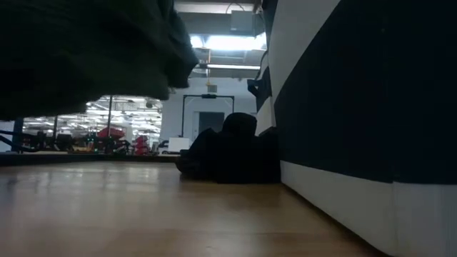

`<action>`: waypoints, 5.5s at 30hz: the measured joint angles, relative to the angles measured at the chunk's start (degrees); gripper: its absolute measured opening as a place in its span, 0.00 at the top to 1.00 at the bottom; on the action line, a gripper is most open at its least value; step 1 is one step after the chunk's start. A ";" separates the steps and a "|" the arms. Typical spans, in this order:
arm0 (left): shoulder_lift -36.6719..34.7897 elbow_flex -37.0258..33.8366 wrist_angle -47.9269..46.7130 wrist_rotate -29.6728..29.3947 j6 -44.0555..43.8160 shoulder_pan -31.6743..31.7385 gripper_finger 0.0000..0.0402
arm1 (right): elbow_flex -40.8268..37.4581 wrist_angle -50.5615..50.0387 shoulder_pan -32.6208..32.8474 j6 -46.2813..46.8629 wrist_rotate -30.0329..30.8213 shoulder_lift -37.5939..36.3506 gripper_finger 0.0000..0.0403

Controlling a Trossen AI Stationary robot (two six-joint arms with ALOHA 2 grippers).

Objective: Sort clothes
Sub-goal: Put the green polo shirt into the bottom blue bin, then put the black boxers into the top blue bin

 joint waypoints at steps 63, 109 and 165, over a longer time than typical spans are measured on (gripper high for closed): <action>-1.76 -0.04 -8.00 0.13 -4.50 0.00 0.97 | -1.88 -72.80 39.19 65.55 33.51 -27.85 0.84; 1.61 -0.02 -8.97 0.78 -4.96 0.00 0.97 | -12.12 -58.48 26.91 64.39 5.07 -18.29 0.30; 51.41 1.79 18.44 21.79 -15.42 29.24 0.33 | -4.66 -63.61 30.20 62.33 16.71 -18.45 0.28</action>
